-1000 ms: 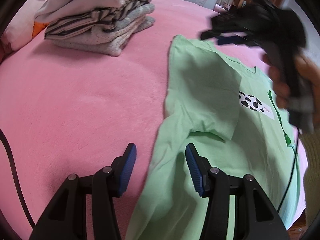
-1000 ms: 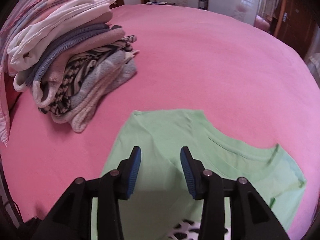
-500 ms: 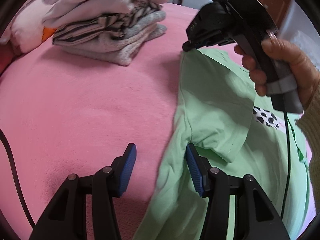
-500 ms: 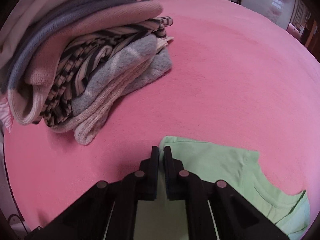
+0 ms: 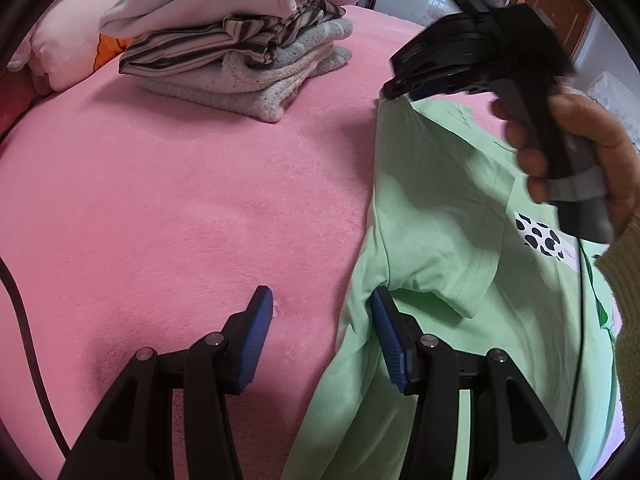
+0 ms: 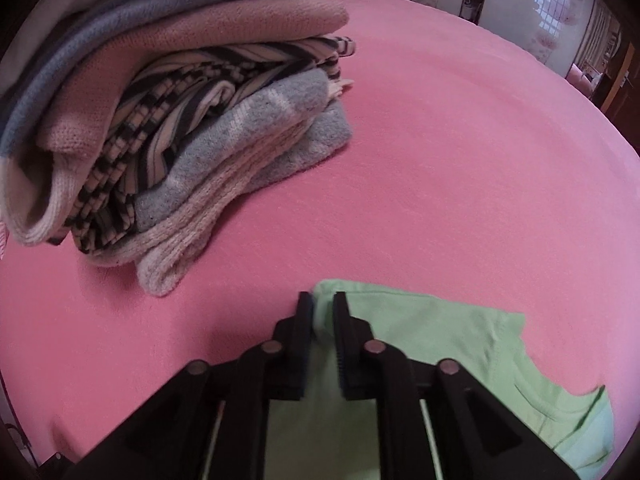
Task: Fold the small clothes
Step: 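Open the right gripper and withdraw it from the shirt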
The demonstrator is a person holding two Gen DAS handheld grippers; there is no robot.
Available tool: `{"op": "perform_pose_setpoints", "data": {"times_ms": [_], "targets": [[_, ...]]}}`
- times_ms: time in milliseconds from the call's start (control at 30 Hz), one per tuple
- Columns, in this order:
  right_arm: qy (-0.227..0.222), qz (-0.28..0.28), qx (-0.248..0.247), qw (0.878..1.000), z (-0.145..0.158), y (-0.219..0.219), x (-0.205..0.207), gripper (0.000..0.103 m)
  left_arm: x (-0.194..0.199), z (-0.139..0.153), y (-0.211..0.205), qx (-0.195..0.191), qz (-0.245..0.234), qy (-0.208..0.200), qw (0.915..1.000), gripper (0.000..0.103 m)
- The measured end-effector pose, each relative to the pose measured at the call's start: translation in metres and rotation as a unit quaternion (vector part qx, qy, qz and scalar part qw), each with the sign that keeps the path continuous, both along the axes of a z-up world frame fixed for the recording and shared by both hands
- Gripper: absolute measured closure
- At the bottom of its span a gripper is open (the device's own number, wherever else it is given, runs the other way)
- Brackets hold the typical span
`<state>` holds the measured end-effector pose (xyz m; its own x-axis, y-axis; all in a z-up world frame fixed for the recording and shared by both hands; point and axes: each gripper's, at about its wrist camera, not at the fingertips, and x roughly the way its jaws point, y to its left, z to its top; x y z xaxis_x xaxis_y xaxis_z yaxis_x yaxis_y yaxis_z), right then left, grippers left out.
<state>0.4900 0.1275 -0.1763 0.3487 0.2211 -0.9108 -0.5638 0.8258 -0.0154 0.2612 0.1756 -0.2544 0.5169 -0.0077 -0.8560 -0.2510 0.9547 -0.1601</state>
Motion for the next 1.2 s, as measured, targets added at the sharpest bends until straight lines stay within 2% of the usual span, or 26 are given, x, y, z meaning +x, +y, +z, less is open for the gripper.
{"op": "perform_pose_setpoints", "data": {"times_ms": [100,233,333,500,633,833,900,1000,1133,1200], "targets": [[-0.027,-0.007,0.009,1.000,0.023,-0.018,-0.012,0.064,-0.004,0.007,0.004,-0.012,0.003,0.002,0.9999,0.053],[-0.041,-0.021,0.010,0.999,0.050,-0.055,-0.041,0.064,-0.013,0.017,0.003,-0.025,-0.001,0.001,0.9997,0.052],[-0.034,-0.016,0.022,0.999,0.058,-0.076,-0.067,0.064,-0.022,0.022,-0.004,-0.010,-0.010,0.003,0.9999,0.046],[0.007,-0.011,0.058,0.998,0.049,-0.092,-0.114,0.064,-0.038,0.010,-0.012,0.065,-0.008,0.034,0.9973,0.046],[0.009,0.001,0.047,0.999,0.029,-0.080,-0.143,0.067,-0.048,0.009,-0.005,0.071,-0.004,0.042,0.9966,0.046],[0.018,-0.017,0.041,0.999,0.011,-0.073,-0.156,0.070,-0.059,0.010,0.005,0.082,0.013,0.052,0.9952,0.043],[0.023,-0.024,0.044,0.998,0.012,-0.077,-0.158,0.070,-0.064,0.011,0.011,0.088,0.020,0.052,0.9946,0.043],[0.018,-0.029,0.051,0.998,0.021,-0.086,-0.166,0.070,-0.068,0.011,0.021,0.118,0.041,0.057,0.9905,0.043],[0.005,-0.031,0.057,0.998,0.032,-0.104,-0.187,0.070,-0.073,0.012,0.041,0.094,0.065,0.062,0.9916,0.043],[0.004,-0.037,0.061,0.997,0.035,-0.115,-0.197,0.070,-0.076,0.018,0.042,0.093,0.067,0.058,0.9917,0.043]]}}
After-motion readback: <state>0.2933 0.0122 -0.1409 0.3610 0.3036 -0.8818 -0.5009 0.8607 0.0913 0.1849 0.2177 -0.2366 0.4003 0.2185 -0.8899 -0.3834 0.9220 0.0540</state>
